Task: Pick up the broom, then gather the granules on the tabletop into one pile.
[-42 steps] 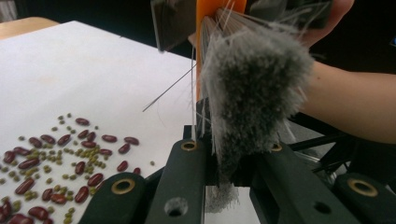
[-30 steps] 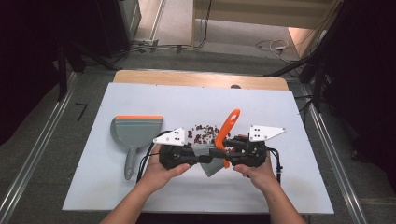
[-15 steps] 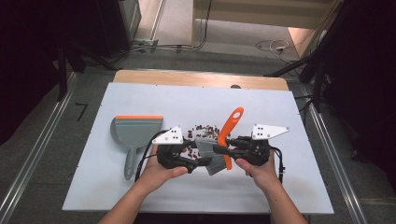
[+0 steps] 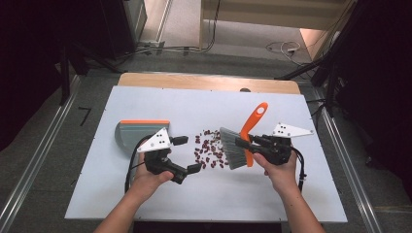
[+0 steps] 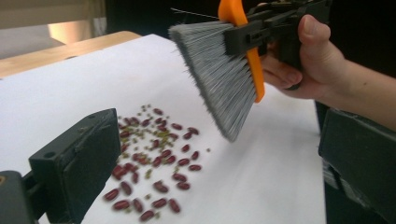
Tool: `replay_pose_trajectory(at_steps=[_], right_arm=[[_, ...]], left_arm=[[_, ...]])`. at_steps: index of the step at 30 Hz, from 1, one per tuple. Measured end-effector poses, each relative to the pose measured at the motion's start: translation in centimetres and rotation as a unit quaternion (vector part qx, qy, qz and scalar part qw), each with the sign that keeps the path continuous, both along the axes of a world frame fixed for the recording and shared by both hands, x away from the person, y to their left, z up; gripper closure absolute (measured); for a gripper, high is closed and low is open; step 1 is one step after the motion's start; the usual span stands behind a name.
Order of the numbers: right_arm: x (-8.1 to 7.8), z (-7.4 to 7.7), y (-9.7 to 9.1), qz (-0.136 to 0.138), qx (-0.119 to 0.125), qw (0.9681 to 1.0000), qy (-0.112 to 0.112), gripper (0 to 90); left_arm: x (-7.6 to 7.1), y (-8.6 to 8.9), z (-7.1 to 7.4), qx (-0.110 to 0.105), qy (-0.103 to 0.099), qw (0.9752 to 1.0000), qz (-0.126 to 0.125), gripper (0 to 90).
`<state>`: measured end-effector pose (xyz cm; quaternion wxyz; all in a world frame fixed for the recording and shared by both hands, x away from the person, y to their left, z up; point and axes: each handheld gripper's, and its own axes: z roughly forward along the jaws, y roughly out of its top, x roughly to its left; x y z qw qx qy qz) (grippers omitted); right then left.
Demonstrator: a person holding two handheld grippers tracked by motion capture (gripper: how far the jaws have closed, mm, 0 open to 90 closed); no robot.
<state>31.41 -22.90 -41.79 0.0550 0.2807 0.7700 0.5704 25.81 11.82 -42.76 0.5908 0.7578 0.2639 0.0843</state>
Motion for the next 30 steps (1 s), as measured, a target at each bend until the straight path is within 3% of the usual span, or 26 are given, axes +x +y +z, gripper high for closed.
replay_pose_trajectory(at_steps=[4, 6, 10, 17, 21, 23, 24, 27, 28, 29, 30], right_arm=[[0.3, -0.1, -0.4, -0.029, -0.020, 0.9994, 0.002, 68.2], [0.5, 0.1, -0.8, -0.059, -0.039, 0.9975, 0.004, 68.2], [1.0, 0.4, -1.3, -0.090, -0.072, 0.9933, 0.008, 68.2], [2.2, 0.7, -1.8, -0.127, -0.117, 0.9848, 0.021, 68.2], [3.1, 0.8, -1.5, -0.153, -0.156, 0.9755, 0.027, 68.2], [3.4, 0.8, -1.4, -0.155, -0.162, 0.9740, 0.034, 68.2], [3.9, 0.6, -1.0, -0.160, -0.182, 0.9690, 0.046, 68.2], [4.7, -0.1, -0.2, -0.165, -0.221, 0.9594, 0.058, 68.1], [4.7, -0.1, -0.2, -0.165, -0.221, 0.9594, 0.058, 68.1], [5.1, -0.4, 0.3, -0.179, -0.243, 0.9517, 0.057, 68.1], [5.3, -0.4, 0.5, -0.187, -0.250, 0.9484, 0.057, 68.1]], left_arm=[[-0.2, 1.5, -0.1, -0.003, -0.002, 0.9997, 0.024, 0.0], [-0.3, 2.3, 0.0, -0.003, -0.003, 0.9993, 0.038, 0.0], [-0.5, 3.0, -0.1, -0.002, -0.004, 0.9988, 0.048, 0.0], [-1.2, 4.7, -0.4, 0.010, -0.008, 0.9979, 0.063, 0.0], [-1.5, 5.6, -0.6, 0.014, -0.007, 0.9975, 0.069, 0.0], [-1.6, 6.0, -0.8, 0.016, -0.006, 0.9972, 0.073, 0.0], [-1.6, 6.1, -0.9, 0.016, -0.005, 0.9971, 0.074, 0.0], [-1.8, 6.6, -1.0, 0.021, -0.004, 0.9968, 0.077, 0.0], [-1.9, 6.7, -1.1, 0.022, -0.005, 0.9967, 0.078, 0.0], [-1.9, 6.8, -1.1, 0.023, -0.003, 0.9965, 0.080, 0.0], [-2.0, 7.0, -1.2, 0.021, -0.002, 0.9965, 0.081, 0.0]])
